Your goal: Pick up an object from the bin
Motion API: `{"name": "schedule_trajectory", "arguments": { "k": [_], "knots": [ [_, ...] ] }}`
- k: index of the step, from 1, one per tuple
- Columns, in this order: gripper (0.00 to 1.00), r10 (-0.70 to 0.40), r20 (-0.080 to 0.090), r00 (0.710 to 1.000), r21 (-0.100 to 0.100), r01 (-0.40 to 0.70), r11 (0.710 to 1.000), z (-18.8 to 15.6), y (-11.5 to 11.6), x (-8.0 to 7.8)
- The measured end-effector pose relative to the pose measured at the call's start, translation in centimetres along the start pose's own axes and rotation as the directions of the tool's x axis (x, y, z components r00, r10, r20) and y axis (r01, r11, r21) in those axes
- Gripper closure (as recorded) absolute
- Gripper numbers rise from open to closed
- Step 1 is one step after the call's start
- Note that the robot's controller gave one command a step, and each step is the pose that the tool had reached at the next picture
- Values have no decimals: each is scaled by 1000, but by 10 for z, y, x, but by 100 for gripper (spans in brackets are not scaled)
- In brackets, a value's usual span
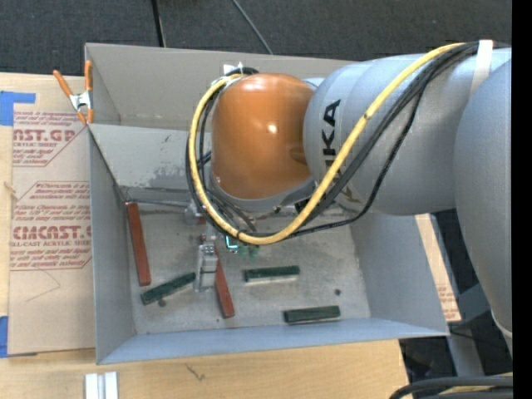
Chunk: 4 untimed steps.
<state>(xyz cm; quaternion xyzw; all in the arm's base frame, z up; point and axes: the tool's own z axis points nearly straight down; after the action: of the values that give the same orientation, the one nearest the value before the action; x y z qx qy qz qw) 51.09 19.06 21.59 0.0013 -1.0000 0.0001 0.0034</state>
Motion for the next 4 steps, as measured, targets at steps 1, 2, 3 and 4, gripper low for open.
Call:
{"name": "schedule_trajectory", "arguments": {
  "k": [1, 2, 3, 4],
  "knots": [
    [0, 2, 8, 1000, -2, -2, 1000, -4, -1, -2],
    [0, -112, 11, 994, 0, 112, 994, 46, 2, 1],
    [0, -195, 4, 981, 1, 195, 981, 72, 4, 7],
    [0, -344, 9, 939, 2, 344, 939, 78, 9, 0]
  ]
}}
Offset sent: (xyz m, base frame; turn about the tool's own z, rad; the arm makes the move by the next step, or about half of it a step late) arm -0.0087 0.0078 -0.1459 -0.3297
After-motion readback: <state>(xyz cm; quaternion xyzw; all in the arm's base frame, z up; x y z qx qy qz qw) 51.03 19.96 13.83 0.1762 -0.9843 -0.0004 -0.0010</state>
